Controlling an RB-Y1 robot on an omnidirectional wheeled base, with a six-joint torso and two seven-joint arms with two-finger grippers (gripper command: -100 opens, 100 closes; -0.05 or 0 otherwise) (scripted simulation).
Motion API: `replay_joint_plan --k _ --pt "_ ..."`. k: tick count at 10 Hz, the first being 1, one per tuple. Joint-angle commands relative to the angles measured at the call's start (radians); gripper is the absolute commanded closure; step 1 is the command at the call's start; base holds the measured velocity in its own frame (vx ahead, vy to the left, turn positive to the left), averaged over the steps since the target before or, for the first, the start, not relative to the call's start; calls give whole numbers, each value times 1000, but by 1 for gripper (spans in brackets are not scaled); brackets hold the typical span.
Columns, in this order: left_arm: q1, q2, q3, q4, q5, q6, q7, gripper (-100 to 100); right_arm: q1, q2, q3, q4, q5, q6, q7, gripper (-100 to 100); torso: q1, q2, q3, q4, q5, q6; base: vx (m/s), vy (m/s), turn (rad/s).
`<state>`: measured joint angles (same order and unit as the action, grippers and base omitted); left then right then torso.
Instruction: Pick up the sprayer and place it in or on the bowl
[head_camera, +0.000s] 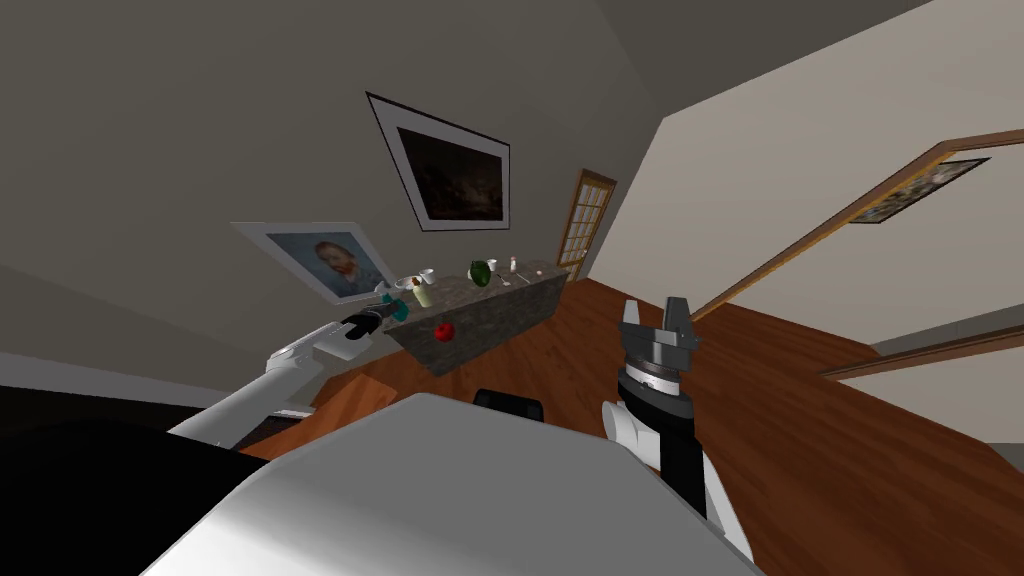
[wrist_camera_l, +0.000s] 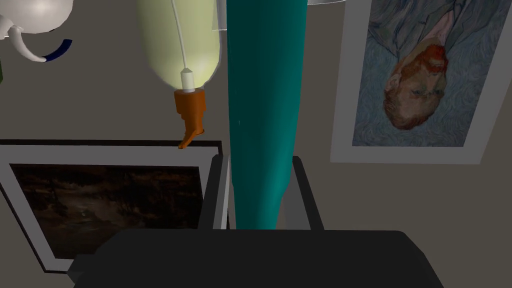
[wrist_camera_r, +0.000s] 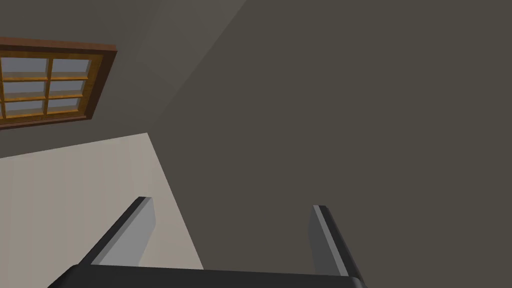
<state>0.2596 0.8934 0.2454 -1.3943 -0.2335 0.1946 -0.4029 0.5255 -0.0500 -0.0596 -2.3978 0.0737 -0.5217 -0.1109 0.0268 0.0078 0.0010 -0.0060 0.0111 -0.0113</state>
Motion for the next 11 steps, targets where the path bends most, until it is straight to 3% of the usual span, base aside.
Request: replay_joint_plan --k 1,3,11 --pt "-18 18 24 33 2 37 16 100 0 0 0 0 0 0 0 0 0 0 0 0 0 0 1 290 -341" --pt "-18 18 24 33 2 37 16 100 0 0 0 0 0 0 0 0 5 -8 -5 -2 2 -1 28 173 -93" --pt "-92 53 105 129 -21 199 78 100 1 0 0 0 0 0 0 0 3 -19 -10 -3 2 3 84 241 -264"
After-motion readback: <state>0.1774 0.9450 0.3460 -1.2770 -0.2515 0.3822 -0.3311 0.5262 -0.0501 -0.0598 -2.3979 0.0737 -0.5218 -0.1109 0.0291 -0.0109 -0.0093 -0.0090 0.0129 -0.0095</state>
